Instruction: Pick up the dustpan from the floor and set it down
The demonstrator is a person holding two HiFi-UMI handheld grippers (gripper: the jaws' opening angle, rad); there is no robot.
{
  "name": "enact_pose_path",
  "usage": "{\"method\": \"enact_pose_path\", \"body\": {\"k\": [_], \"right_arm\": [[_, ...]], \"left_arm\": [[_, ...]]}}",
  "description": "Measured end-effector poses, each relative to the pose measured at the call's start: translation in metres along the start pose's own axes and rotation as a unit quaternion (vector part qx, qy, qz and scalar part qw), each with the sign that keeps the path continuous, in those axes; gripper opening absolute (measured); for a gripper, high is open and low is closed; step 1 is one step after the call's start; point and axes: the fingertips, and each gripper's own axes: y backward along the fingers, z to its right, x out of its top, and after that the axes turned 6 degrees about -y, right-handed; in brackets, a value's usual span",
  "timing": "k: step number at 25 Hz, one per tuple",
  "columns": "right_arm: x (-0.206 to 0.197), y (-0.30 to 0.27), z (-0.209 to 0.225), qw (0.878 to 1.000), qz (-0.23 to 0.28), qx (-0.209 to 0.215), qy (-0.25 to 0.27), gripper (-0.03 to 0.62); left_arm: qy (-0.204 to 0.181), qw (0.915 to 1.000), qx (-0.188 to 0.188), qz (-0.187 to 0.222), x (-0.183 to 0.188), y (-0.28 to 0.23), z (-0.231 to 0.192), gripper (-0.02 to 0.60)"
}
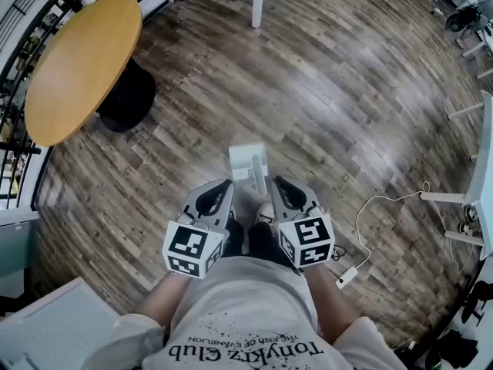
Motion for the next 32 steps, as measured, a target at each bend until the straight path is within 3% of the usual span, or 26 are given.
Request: {"method": "enact_pose_path", "body": {"k": [4, 7, 20, 32], "right_arm": [[-0.007, -0.016, 0.003, 1.0, -0.007, -0.016, -0.002, 0.031], [-0.017, -0.028, 0.005, 1.0, -0.019, -0.021, -0.005, 0.144], [-0.074, -0.087, 0.026, 0.994, -0.088, -0.061, -0.01, 0.253], [-0.108, -0.127, 0.037, 0.99, -0.12, -0.065, -0.029, 0.265]], "left_arm": [[0.0, 1.0, -0.001, -0.005, -0.007, -0.011, -0.017, 0.023], [0.0, 1.0, -0.002, -0.005, -0.011, -0.017, -0.023, 0.023], [0.009, 0.999, -0.014, -0.042, -0.039, -0.053, -0.037, 0.023], [0.028, 0.997, -0.005, -0.072, -0.066, -0.059, -0.053, 0.023]]}}
